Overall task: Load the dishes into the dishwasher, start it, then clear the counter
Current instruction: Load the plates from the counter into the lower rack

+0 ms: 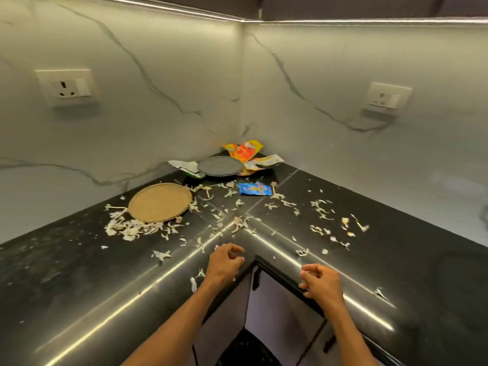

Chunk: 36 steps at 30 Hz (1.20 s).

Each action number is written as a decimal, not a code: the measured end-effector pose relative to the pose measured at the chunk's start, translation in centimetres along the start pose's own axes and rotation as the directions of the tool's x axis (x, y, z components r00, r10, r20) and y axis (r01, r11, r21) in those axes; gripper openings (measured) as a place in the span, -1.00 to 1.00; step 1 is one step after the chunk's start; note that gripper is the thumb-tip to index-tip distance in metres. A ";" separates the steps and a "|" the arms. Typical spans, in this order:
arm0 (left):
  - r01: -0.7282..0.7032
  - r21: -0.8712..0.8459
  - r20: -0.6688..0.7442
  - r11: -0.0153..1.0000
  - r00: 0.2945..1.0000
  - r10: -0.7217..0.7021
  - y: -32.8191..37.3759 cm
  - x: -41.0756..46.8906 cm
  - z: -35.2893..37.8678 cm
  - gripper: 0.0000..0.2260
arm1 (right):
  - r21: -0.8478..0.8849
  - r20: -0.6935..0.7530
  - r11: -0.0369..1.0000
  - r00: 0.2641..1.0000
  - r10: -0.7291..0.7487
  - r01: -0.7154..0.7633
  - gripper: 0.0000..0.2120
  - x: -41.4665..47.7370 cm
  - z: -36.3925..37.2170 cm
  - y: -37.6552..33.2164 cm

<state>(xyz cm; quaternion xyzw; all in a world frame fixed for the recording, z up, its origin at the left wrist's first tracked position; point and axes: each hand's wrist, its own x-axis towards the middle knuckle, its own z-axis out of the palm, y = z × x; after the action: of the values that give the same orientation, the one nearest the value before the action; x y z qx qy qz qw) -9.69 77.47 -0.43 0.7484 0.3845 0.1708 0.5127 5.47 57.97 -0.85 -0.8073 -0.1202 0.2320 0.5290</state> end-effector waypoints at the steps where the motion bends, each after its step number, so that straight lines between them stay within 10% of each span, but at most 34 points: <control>1: 0.019 -0.011 -0.028 1.000 0.999 -0.020 -0.5 0.7 -1.1 -0.85 | 0.006 0.022 1.000 1.000 0.001 -0.001 -0.95 0.7 1.5 -0.6; 18: 0.198 -0.053 -0.407 0.979 0.891 -0.202 -1.1 14.2 -5.5 -0.85 | -0.049 0.344 0.995 0.936 -0.070 0.093 -0.91 19.3 12.6 -10.4; 36: 0.375 -0.069 -0.714 0.924 0.628 -0.309 -4.5 17.7 -15.0 -0.84 | -0.096 0.629 0.975 0.772 -0.097 0.201 -0.91 24.9 27.9 -17.3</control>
<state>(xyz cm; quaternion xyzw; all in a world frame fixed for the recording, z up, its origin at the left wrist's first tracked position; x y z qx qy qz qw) -9.87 101.13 -0.71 0.5574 0.6944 0.3300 0.3134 13.84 98.29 -0.58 -0.7132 -0.3689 0.4314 0.4114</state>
